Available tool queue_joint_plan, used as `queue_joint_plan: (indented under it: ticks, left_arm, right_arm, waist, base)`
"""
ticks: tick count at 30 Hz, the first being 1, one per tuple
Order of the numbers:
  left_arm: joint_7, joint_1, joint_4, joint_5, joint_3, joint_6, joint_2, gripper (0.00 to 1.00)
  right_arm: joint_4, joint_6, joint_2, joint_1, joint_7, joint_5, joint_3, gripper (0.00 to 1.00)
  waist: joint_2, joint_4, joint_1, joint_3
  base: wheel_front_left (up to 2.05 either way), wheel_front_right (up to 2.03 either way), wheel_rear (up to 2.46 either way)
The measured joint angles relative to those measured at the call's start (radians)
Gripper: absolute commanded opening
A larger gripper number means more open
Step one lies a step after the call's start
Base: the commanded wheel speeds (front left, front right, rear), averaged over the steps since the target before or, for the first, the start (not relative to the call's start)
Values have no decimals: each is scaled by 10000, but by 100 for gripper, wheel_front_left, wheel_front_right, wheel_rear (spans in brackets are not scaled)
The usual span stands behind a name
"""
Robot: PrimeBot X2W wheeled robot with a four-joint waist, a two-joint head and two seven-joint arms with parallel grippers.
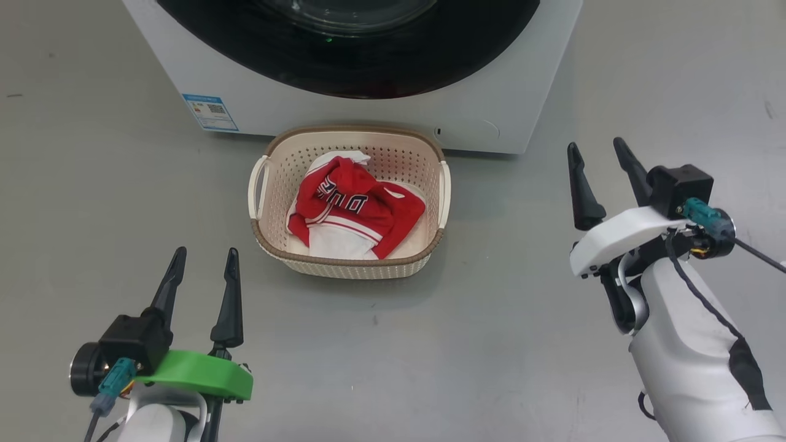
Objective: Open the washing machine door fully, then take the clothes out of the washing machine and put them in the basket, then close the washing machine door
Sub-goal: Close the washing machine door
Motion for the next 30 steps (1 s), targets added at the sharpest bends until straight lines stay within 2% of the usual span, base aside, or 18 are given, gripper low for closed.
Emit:
queue_joint_plan:
  ticks: [16, 21, 30]
  left_arm:
    - [203, 725, 148, -46, 88, 54, 132, 100]
    - [293, 963, 146, -105, 82, 127, 130, 100]
    - [387, 1339, 111, -121, 75, 134, 130, 100]
  right_arm:
    - [-1333, -171, 153, 1866, 0, -27, 174, 100]
    - [-1641, -341, 173, 2522, 0, -19, 150, 100]
    - [-2148, -443, 217, 3443, 0, -2, 261, 100]
  waist:
    - [0, -968, 0, -910]
    - [0, -1154, 0, -1201]
    - [0, -1348, 0, -1616]
  base:
    - [0, 0, 0]
    - [0, 0, 0]
    - [0, 0, 0]
